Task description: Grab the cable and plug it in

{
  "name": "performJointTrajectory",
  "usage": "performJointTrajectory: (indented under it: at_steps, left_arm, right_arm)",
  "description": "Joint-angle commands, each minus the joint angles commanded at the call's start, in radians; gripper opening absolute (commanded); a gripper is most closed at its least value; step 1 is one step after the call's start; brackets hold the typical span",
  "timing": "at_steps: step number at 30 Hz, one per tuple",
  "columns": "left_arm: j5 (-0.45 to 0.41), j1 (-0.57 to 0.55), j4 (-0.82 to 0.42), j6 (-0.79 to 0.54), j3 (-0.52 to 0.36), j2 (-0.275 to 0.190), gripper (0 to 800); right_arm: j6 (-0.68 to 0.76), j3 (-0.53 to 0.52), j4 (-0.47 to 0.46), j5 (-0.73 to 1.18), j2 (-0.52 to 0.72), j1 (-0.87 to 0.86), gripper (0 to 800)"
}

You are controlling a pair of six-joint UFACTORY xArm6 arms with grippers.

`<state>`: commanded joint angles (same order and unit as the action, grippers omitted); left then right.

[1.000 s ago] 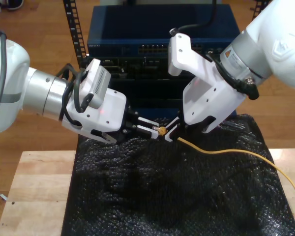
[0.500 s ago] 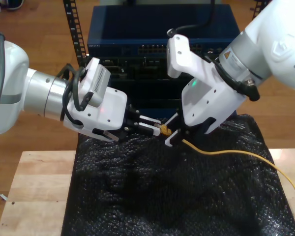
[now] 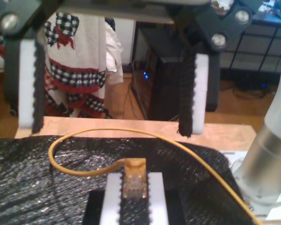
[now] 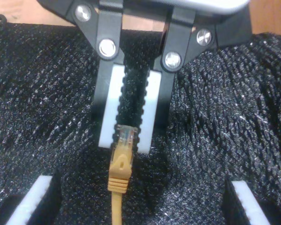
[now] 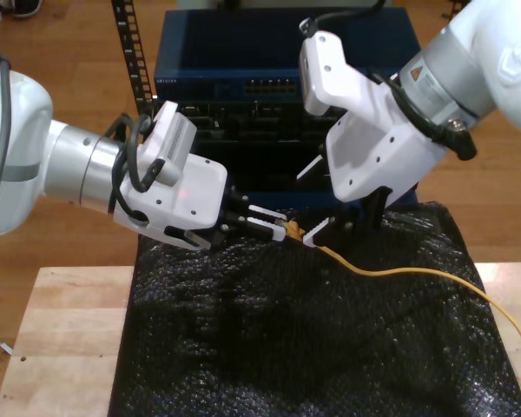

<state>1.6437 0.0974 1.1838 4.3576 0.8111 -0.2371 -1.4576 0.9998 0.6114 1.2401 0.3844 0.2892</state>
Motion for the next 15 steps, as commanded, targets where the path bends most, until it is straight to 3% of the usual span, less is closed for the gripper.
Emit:
performJointTrajectory:
  at_steps: [7, 15]
  left_arm:
    - [0.041, 0.052, 0.015, 0.057, 0.018, 0.054, 2]
    - [0.150, 0.155, 0.084, 0.100, 0.058, 0.143, 2]
  right_arm:
    - [-0.005, 0.018, 0.003, 0.000, 0.017, 0.002, 799]
    - [-0.054, -0.002, 0.003, -0.003, 0.114, 0.005, 796]
